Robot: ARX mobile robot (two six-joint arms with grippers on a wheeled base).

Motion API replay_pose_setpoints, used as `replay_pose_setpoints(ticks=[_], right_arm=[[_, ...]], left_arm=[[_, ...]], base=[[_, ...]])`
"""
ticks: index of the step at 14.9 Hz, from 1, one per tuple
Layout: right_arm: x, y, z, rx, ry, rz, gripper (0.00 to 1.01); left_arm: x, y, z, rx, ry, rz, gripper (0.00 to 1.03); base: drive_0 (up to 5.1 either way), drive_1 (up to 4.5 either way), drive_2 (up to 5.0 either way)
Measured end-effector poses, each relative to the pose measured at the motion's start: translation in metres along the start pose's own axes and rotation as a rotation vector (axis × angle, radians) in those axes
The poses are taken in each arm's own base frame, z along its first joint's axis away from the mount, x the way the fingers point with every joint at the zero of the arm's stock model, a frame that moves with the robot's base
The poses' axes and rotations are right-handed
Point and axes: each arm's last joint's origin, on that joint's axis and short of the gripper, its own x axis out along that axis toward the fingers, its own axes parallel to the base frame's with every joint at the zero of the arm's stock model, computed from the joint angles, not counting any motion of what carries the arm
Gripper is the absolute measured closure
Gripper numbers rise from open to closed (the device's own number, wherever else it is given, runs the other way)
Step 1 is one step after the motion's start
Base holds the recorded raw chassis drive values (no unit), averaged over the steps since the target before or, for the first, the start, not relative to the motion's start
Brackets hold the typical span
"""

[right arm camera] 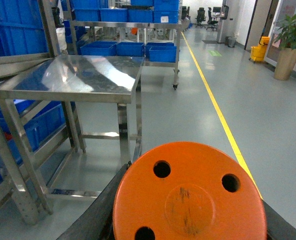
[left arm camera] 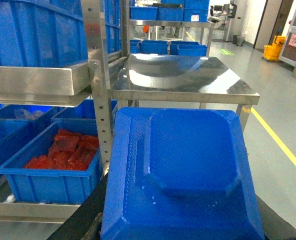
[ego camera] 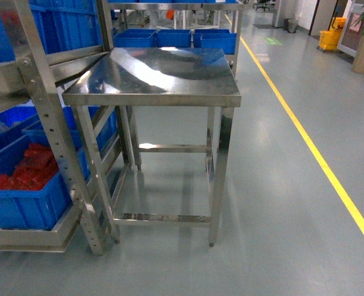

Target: Sort blue parts and orange caps into right shelf containers

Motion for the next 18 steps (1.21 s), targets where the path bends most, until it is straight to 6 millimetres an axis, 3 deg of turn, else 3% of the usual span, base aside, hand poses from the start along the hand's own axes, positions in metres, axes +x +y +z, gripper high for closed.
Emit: replay_pose_setpoints(ticks=[6, 18], right_arm=[[0.0000, 0.0000, 0.0001, 0.000, -0.002, 0.000, 0.57], [0.0000, -0.0001, 0.0001, 0.000, -0.001, -0.002, 0.57]], left_arm=[[0.0000, 0.0000, 0.0000, 0.000, 0.000, 0.000, 0.60], [0.0000, 0.0000, 0.0000, 0.000, 0.000, -0.001, 0.60]], base=[[0.1, 3.41, -3.3], [-4.9, 2.53, 2.5]])
